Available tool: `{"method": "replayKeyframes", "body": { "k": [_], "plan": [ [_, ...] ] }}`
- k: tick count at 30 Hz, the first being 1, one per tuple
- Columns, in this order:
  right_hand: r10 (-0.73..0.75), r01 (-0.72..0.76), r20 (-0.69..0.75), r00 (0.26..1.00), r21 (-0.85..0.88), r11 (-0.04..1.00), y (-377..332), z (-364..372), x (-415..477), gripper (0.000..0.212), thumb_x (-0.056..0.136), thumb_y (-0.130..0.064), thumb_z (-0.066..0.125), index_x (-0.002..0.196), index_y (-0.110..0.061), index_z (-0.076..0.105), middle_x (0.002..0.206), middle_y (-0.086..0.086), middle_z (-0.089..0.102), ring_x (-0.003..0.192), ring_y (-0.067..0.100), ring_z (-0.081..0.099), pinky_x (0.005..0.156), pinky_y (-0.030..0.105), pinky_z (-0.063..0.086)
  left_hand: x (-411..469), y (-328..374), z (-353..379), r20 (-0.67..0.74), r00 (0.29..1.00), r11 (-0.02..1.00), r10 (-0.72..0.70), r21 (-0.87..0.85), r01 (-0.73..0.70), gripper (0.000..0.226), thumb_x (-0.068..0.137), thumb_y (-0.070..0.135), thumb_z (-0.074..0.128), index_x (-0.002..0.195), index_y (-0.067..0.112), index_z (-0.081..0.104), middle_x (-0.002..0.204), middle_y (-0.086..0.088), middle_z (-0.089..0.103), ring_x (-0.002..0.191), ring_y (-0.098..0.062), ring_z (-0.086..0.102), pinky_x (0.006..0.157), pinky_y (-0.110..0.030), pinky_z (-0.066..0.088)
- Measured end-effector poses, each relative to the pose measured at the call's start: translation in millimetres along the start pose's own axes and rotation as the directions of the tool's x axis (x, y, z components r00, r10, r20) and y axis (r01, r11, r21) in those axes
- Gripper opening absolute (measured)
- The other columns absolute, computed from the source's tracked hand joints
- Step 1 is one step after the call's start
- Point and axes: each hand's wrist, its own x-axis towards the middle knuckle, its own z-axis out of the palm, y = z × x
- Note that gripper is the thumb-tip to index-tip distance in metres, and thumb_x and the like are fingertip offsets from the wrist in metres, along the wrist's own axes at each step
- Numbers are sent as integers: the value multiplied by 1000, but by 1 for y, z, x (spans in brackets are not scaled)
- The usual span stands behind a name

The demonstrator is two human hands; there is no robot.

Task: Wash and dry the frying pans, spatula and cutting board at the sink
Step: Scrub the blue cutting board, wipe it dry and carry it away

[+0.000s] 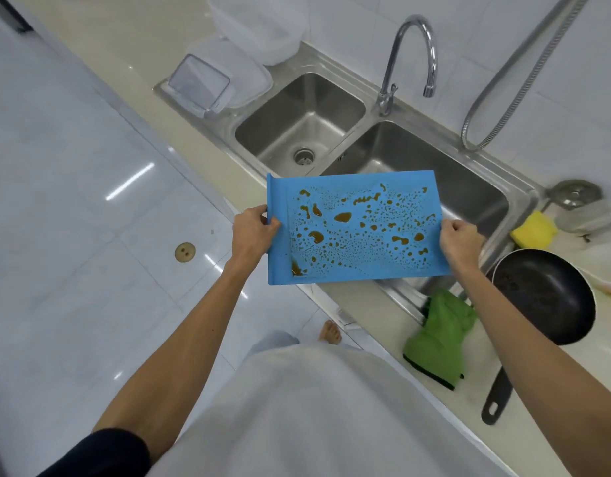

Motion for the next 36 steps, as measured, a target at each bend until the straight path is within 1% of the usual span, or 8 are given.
{"method": "replayKeyframes", "body": {
  "k": [6,9,14,18,22,25,29,36],
  "plan": [
    [136,-134,-35,990,73,988,-2,11,24,37,96,-24,49,72,1,61,74,12,62,71,25,56,67,34,39,74,26,7,104,992,996,67,49,-72,30,88,14,57,113,14,73,79,-1,71,69,-15,66,61,-22,51],
    [150,-146,-80,985,54,988,-3,12,25,41,97,-25,49,59,-10,50,65,9,55,64,24,52,66,35,36,99,35,14,127,986,991,109,66,-118,28,87,14,57,109,15,74,76,3,69,63,-5,62,54,-15,45],
    [246,-236,-202,948,76,969,-10,8,27,43,101,-23,50,61,-8,49,67,13,54,69,29,52,65,36,33,160,67,35,291,934,968,209,70,-239,30,88,11,59,114,11,73,88,-8,75,78,-21,70,65,-27,51],
    [359,-335,-275,892,131,933,-13,16,22,41,101,-25,50,78,7,63,78,20,60,79,29,54,71,34,34,210,89,48,384,879,935,283,93,-342,25,91,12,60,112,8,73,88,-5,73,67,-11,62,52,-7,40],
    [423,-380,-340,840,187,906,-23,38,20,42,99,-24,52,71,6,58,72,19,56,70,29,53,66,36,35,254,105,52,474,819,913,324,68,-401,25,90,12,59,110,14,75,80,0,72,66,-7,66,64,-22,58],
    [466,-406,-342,816,236,883,-28,57,23,41,98,-25,52,63,-3,53,64,14,53,67,29,52,67,38,36,282,112,56,488,799,886,351,103,-452,30,90,15,60,116,16,74,81,-3,73,71,-17,68,67,-29,57],
    [516,-438,-331,790,284,853,-35,76,31,40,98,-25,53,65,-1,57,69,17,59,71,31,56,68,36,37,313,115,64,551,748,871,370,75,-486,29,92,11,58,117,10,72,82,-4,71,68,-13,63,48,-6,41],
    [548,-474,-271,792,292,830,-50,89,60,39,99,-23,53,84,10,67,80,16,64,80,28,59,70,35,41,356,120,87,591,734,876,335,91,-473,32,94,11,58,123,9,70,101,-12,75,81,-21,71,56,-13,45]
  ]
}}
